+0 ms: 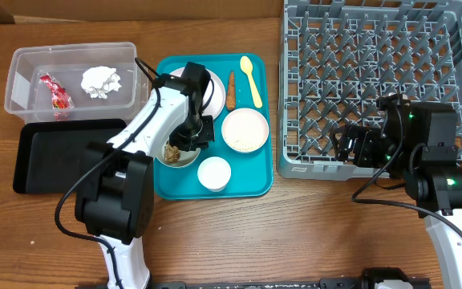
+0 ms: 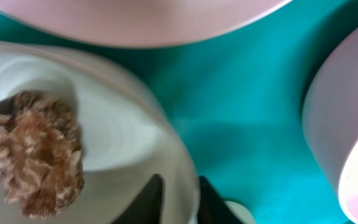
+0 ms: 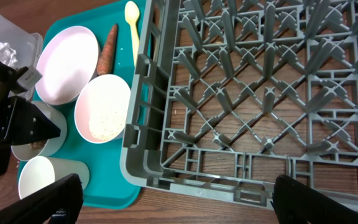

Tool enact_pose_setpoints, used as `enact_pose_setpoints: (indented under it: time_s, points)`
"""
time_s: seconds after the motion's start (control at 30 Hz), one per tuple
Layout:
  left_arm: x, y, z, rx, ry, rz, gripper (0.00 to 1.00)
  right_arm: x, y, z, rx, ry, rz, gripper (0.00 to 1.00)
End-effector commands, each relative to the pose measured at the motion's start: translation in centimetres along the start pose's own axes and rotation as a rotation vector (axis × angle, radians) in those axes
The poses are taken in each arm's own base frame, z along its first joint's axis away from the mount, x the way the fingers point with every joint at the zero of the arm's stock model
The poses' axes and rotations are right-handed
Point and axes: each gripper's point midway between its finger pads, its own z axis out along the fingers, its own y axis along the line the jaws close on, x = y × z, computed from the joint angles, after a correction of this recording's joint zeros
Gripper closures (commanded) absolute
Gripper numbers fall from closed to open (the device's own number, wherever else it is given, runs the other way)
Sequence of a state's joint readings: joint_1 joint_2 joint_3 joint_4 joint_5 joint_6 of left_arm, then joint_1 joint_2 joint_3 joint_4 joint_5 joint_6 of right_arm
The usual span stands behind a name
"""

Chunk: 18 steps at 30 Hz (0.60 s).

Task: Sort waste into correct bins and load items into the dishwasher
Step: 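Move the left gripper to the bowl of food scraps and grasp its rim, then lift the scrap bowl left over the black tray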

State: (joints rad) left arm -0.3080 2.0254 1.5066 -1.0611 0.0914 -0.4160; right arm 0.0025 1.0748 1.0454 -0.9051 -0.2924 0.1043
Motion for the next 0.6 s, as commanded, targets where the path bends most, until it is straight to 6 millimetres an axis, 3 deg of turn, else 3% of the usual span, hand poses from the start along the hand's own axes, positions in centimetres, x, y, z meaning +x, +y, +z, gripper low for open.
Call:
enact_pose_setpoints:
  time_s: [0.0, 0.17, 0.47, 0.57]
  points:
    - [-0.2, 0.1, 0.2, -0.021, -0.018, 0.016, 0.84, -0.9, 0.6, -0.6, -0.015, -0.027, -0.011, 0.0]
    - [-1.0, -0.2, 0.3, -0.009, -0.054, 0.089, 0.84, -0.9, 0.6, -0.6, -0.015, -0.027, -0.011, 0.0]
    - [-0.8, 0.5, 1.7, -0.032, -0.06, 0.113, 0.83, -0.9, 0.6, -0.6, -0.015, -0.026, -0.011, 0.0]
    - [-0.4, 0.8, 2.1, -0.041, -0.05, 0.115, 0.93, -1.0, 0.6, -0.6, -0.015, -0.03, -0.013, 0.0]
